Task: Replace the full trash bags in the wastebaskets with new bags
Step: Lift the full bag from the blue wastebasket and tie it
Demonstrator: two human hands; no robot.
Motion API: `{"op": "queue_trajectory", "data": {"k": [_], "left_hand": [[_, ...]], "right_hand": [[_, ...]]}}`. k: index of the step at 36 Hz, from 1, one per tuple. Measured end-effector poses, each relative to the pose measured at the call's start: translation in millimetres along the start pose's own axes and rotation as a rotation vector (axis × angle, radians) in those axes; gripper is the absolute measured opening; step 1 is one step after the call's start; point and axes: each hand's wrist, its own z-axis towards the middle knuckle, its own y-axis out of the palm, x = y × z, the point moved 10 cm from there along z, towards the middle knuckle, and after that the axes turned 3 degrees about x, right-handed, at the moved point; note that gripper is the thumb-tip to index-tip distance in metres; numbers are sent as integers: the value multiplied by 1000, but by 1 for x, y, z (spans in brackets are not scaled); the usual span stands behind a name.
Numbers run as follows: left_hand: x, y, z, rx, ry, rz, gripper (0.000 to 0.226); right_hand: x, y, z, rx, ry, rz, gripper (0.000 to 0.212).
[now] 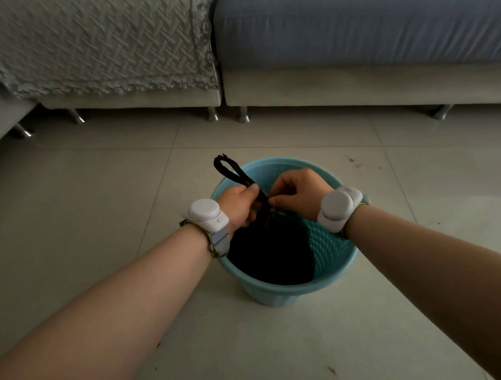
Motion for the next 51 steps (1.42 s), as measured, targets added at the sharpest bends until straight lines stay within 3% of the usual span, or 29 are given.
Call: {"op": "queue_trajectory", "data": {"k": [4,8,12,18,22,26,33,42,51], "left_hand": [[4,0,-1,21,30,46,29],[13,1,-5,29,79,55,8],[14,5,-8,7,102,142,26],[47,2,-22,143,385,483,17],[59,8,-32,171,543,601,14],[56,6,-29,176,538,645,13],[57,6,-31,197,561,641,12],[61,1,-35,255,586,634,10],[67,-3,-36,267,609,619,12]], "right_hand": [[-3,2,-2,3,-18,-50,12],[7,-9,2,137,78,22,12],[21,-4,2,138,229,167,19],[29,4,-1,124,362,348,22],[14,0,1,108,233,151,9],[-22,8,-2,25,-65,-278,26],[-33,19,-4,-5,-225,-596,29],[-42,19,-14,19,-337,-669,32],[-51,9,-15,153,-353,-650,23]]}}
